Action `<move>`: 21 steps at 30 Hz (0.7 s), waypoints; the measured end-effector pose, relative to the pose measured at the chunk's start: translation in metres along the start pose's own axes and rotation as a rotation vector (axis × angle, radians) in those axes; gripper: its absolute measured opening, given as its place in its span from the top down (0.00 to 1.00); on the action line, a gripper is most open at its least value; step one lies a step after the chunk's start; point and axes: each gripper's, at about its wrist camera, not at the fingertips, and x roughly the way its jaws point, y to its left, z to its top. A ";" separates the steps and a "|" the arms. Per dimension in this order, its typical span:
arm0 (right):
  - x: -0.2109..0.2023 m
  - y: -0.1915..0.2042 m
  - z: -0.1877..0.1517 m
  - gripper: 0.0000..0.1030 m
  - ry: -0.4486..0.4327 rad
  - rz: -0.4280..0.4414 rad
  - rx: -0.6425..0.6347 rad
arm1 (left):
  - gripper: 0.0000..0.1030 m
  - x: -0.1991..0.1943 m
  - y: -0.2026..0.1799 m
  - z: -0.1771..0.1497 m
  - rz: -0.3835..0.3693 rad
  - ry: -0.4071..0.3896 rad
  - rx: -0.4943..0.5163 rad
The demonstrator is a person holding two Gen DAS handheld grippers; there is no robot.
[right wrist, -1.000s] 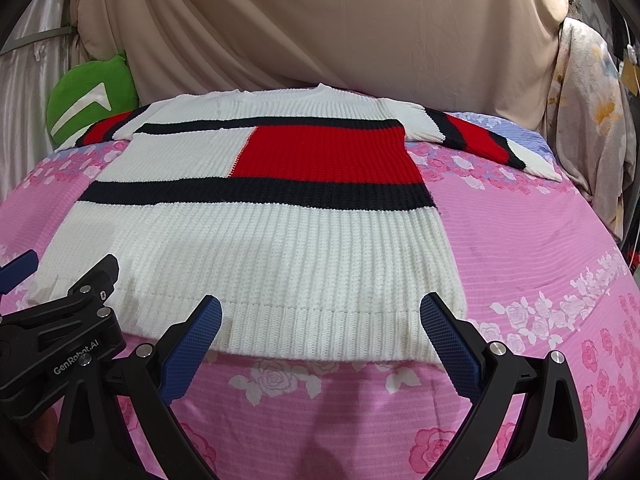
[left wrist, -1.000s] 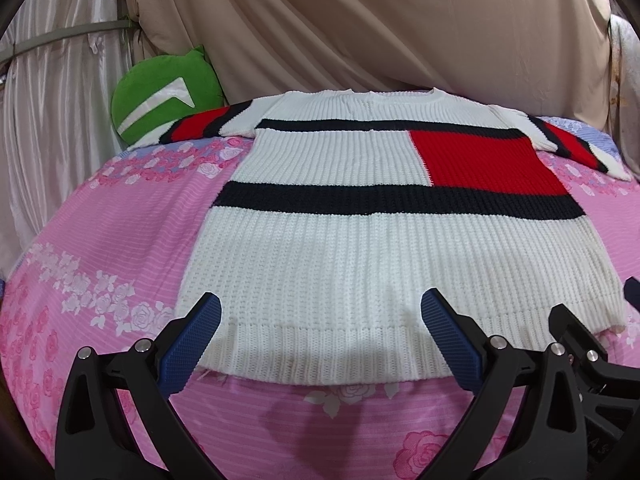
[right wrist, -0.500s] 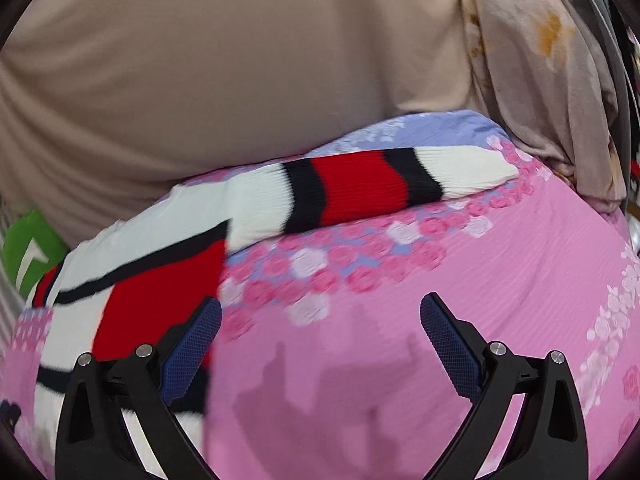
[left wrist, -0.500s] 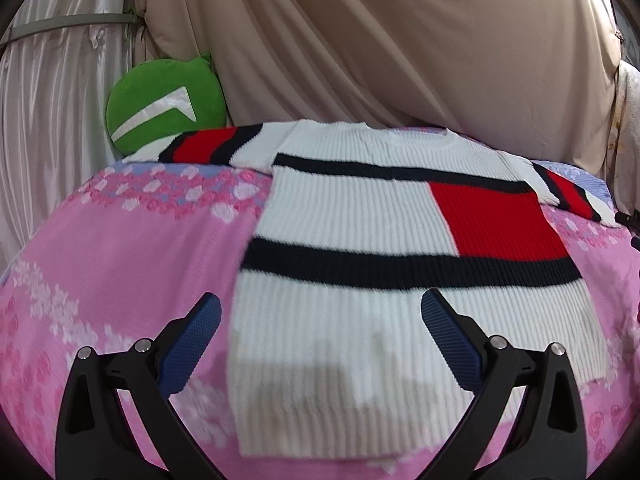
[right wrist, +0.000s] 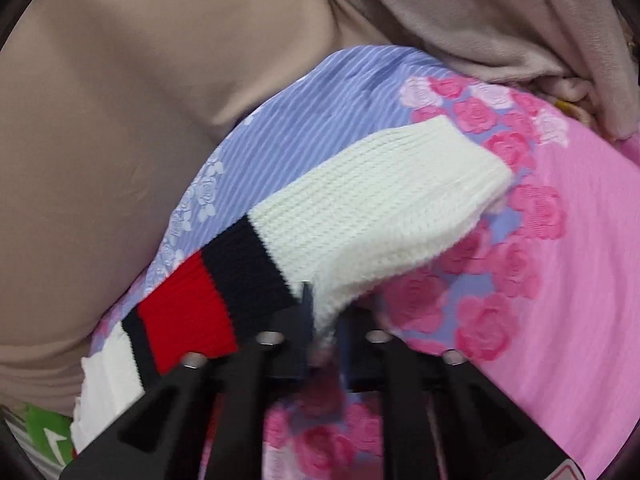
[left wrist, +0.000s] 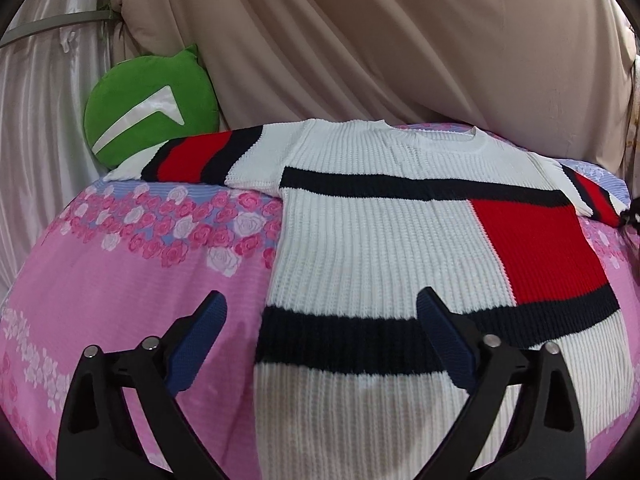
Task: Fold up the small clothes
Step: 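Grasp the striped sleeve cuff with the right gripper and lift it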
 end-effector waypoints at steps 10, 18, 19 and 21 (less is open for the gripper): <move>-0.077 0.342 -0.201 0.90 0.110 0.621 -0.828 | 0.11 0.028 -0.003 0.054 -0.036 -0.010 -0.080; -0.040 0.366 -0.315 0.87 0.302 0.606 -0.993 | 0.10 0.098 -0.021 0.078 -0.204 0.151 -0.140; -0.040 0.353 -0.301 0.82 0.286 0.600 -0.951 | 0.10 0.107 -0.023 0.080 -0.213 0.164 -0.140; -0.047 0.325 -0.275 0.69 0.228 0.561 -0.882 | 0.09 0.126 -0.026 0.084 -0.201 0.199 -0.137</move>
